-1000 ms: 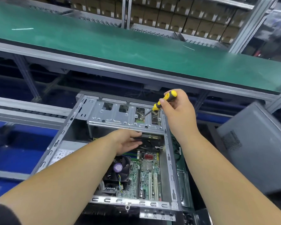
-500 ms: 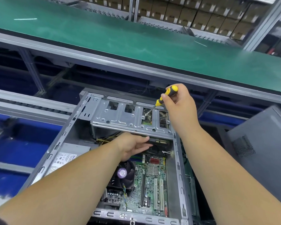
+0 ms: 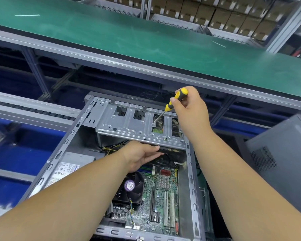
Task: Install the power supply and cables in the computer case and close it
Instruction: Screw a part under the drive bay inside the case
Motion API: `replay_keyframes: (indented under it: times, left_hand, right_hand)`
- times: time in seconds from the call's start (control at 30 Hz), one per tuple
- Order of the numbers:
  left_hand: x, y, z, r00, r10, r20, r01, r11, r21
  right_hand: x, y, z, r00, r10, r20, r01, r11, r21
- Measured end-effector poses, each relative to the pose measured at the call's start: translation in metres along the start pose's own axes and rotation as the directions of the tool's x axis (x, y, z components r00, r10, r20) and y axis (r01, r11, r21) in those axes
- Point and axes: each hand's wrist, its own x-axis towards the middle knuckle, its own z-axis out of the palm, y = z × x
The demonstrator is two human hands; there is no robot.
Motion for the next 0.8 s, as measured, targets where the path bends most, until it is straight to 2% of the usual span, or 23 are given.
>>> replay_keyframes:
  times: [0.4,0.53,0.8]
  left_hand:
    - [0.000,0.001,0.000,1.000,-0.012,-0.001,0.012,1.000,0.025]
    - [0.000,0.001,0.000,1.000,-0.011,0.001,0.011,0.999,0.036]
    - [-0.002,0.001,0.000,1.000,0.000,0.002,0.000,0.998,0.056]
  right_hand:
    - [0.005,0.004,0.008,0.998,-0.027,0.054,0.033,0.994,-0.107]
    - [0.012,0.001,0.007,0.992,-0.023,0.124,0.044,0.985,-0.164]
    - [0.028,-0.015,0.006,0.955,-0.132,0.267,0.229,0.899,-0.373]
